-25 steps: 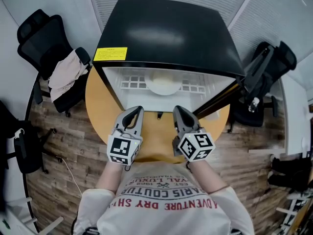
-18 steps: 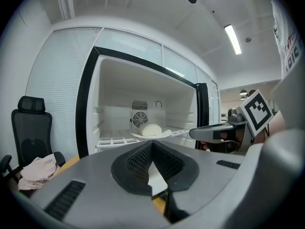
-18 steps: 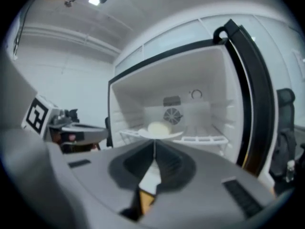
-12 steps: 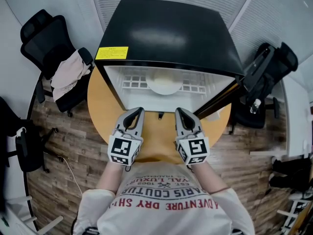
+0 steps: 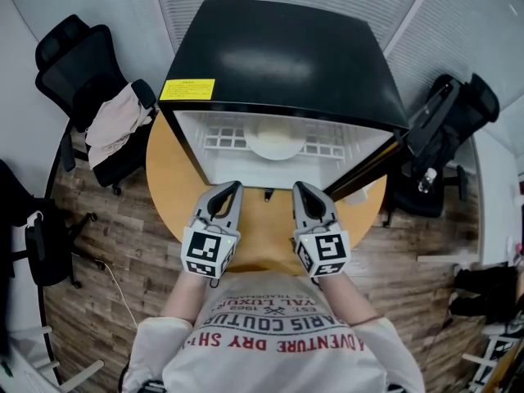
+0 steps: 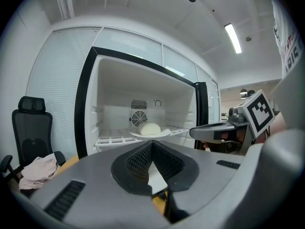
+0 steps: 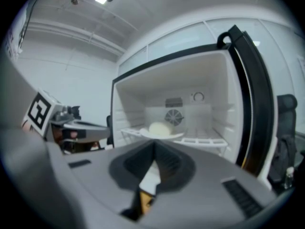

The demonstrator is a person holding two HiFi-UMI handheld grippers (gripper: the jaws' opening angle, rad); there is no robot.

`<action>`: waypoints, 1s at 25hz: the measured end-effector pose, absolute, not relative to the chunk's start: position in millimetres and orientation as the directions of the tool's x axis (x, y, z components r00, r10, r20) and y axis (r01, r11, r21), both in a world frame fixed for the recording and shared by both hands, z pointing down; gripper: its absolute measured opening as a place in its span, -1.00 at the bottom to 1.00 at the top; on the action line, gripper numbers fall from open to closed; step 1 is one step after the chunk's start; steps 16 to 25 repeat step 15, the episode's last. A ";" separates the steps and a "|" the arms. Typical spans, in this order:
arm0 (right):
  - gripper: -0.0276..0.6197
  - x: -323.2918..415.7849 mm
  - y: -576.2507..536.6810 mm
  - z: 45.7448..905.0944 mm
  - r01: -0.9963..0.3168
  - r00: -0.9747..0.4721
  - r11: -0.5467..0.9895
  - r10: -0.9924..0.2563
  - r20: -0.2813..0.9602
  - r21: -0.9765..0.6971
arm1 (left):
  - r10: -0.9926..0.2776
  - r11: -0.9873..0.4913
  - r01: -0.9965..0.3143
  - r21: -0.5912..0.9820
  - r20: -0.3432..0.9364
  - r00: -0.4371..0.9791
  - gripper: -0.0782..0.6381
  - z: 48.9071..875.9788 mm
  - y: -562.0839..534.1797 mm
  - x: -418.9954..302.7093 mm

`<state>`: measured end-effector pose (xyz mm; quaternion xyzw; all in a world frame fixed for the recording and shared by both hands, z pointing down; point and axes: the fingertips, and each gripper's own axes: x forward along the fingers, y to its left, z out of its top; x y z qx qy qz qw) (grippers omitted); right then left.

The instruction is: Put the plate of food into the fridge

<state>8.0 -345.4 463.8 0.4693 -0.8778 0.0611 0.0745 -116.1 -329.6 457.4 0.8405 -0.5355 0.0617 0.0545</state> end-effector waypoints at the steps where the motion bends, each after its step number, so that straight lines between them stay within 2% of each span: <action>1: -0.83 7.7 -346.0 463.5 -0.833 -0.548 0.552 -0.815 0.186 -0.037 | -0.893 -0.420 -0.907 0.025 0.163 0.419 -0.71 457.8 -330.0 -115.8; 25: -0.83 4.8 -348.4 464.0 -0.836 -0.546 0.547 -0.818 0.182 -0.049 | -0.901 -0.407 -0.913 0.026 0.157 0.405 -0.71 456.8 -333.7 -121.6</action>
